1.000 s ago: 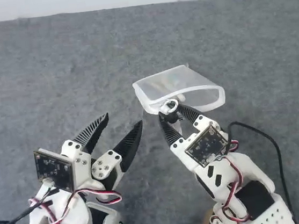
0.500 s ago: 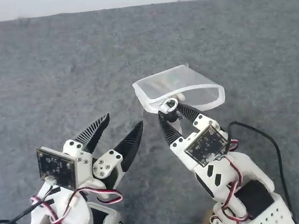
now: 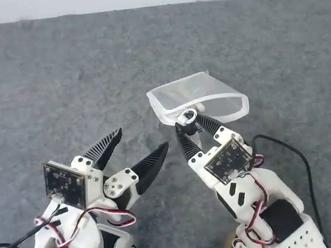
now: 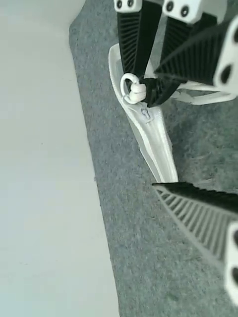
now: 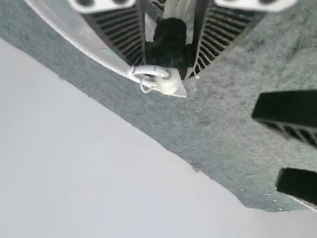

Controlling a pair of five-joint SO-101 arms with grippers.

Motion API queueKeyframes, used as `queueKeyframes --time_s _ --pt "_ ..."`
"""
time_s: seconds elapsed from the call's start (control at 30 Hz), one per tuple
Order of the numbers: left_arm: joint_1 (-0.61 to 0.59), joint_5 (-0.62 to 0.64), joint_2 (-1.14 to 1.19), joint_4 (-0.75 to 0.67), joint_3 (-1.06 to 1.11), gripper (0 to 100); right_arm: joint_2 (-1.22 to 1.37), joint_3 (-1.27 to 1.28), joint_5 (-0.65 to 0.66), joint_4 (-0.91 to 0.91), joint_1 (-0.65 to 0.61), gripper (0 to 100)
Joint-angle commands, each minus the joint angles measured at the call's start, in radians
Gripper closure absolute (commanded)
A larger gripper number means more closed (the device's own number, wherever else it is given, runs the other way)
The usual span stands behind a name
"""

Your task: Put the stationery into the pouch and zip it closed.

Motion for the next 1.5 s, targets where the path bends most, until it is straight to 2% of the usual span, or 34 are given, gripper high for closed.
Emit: queueKeyframes --time_s 0.0,0.37,0.8,1.07,1.3,1.47 --pt "0.008 -0.005 -0.006 0.002 0.016 69 -0.013 -0.06 0.003 -0.03 0.025 99.3" --pt "0.009 -0.034 -0.006 -0.005 0.045 69 -0.016 -0.06 0.003 -0.03 0.025 99.3" --pt "0.011 -0.052 -0.006 0.002 0.054 69 -0.171 -0.031 0.002 -0.008 0.018 99.3" --pt "0.137 -0.057 -0.006 -0.006 0.084 69 -0.182 -0.032 0.002 0.007 0.016 99.3" --pt "0.164 -0.091 -0.006 -0.003 0.085 69 -0.182 -0.049 0.005 0.039 0.016 99.3" --pt "0.164 -0.101 -0.006 0.002 0.087 69 -0.182 -0.12 0.009 0.134 0.015 99.3"
